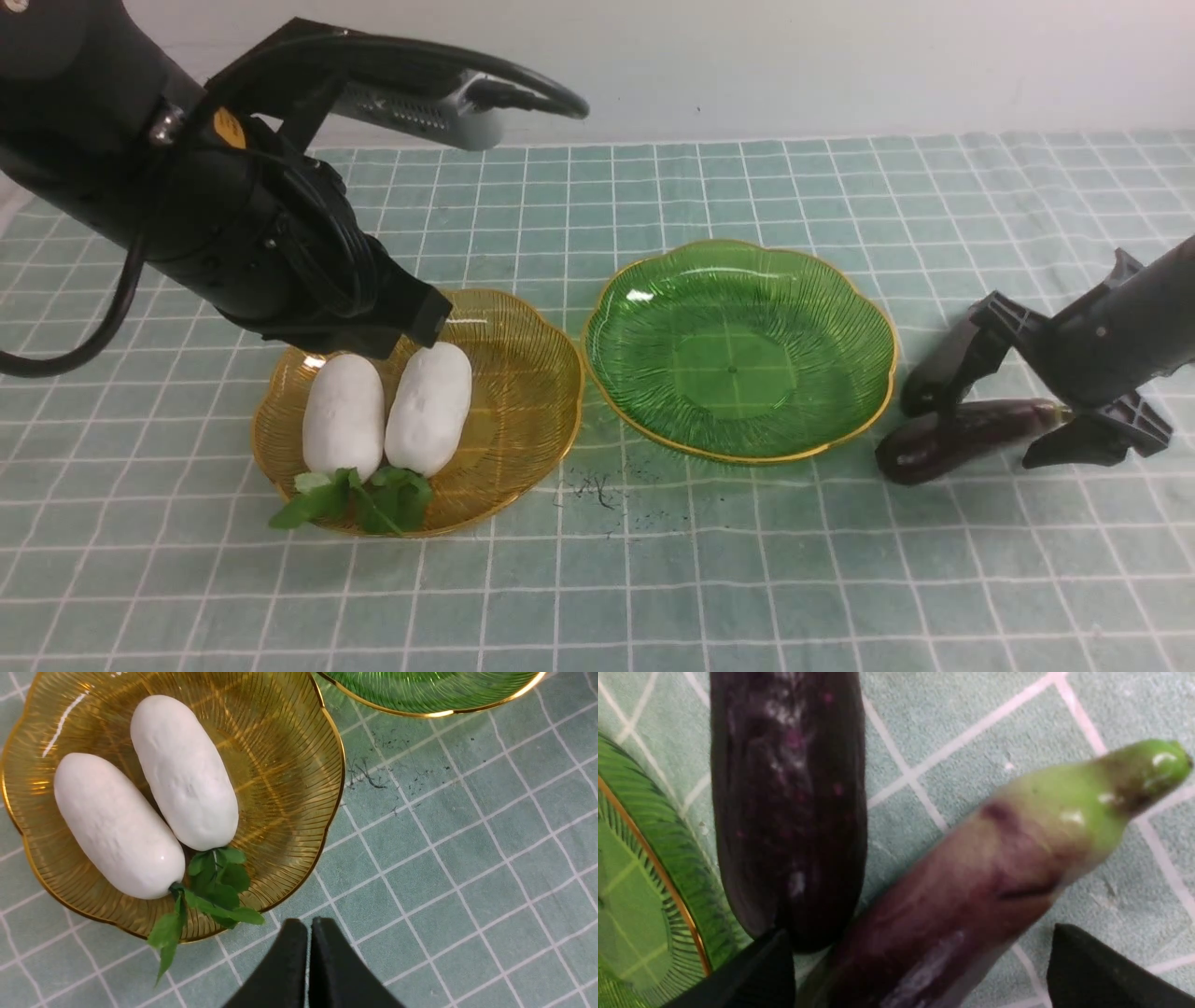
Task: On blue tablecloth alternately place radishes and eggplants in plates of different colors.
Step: 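Put the eggplants into the green plate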
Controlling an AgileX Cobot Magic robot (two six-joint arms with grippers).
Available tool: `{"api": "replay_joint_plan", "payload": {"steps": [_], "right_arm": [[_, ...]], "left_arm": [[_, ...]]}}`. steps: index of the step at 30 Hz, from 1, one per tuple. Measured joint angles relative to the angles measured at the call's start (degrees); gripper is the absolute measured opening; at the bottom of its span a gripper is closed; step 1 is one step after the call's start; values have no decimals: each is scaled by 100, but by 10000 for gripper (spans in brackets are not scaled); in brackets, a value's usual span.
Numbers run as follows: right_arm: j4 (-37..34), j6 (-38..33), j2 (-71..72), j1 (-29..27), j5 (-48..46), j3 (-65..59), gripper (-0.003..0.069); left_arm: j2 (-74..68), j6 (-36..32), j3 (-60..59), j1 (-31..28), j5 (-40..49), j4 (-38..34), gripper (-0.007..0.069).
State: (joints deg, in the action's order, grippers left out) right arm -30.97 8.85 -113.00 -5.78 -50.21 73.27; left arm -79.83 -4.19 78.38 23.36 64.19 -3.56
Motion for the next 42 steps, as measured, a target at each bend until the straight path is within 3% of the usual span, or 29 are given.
{"api": "replay_joint_plan", "payload": {"steps": [5, 14, 27, 34, 42], "right_arm": [[242, 201, -37, 107, -3, 68, 643], [612, 573, -49, 144, -405, 128, 343], [1112, -113, -12, 161, -1137, 284, 344], [1331, -311, 1003, 182, -1412, 360, 342], [1066, -401, 590, 1160, -1433, 1793, 339]], "left_arm": [[0, 0, 0, 0, 0, 0, -8], [0, 0, 0, 0, 0, 0, -8], [0, 0, 0, 0, 0, 0, -8], [0, 0, 0, 0, 0, 0, -8], [0, 0, 0, 0, 0, 0, -8]]}}
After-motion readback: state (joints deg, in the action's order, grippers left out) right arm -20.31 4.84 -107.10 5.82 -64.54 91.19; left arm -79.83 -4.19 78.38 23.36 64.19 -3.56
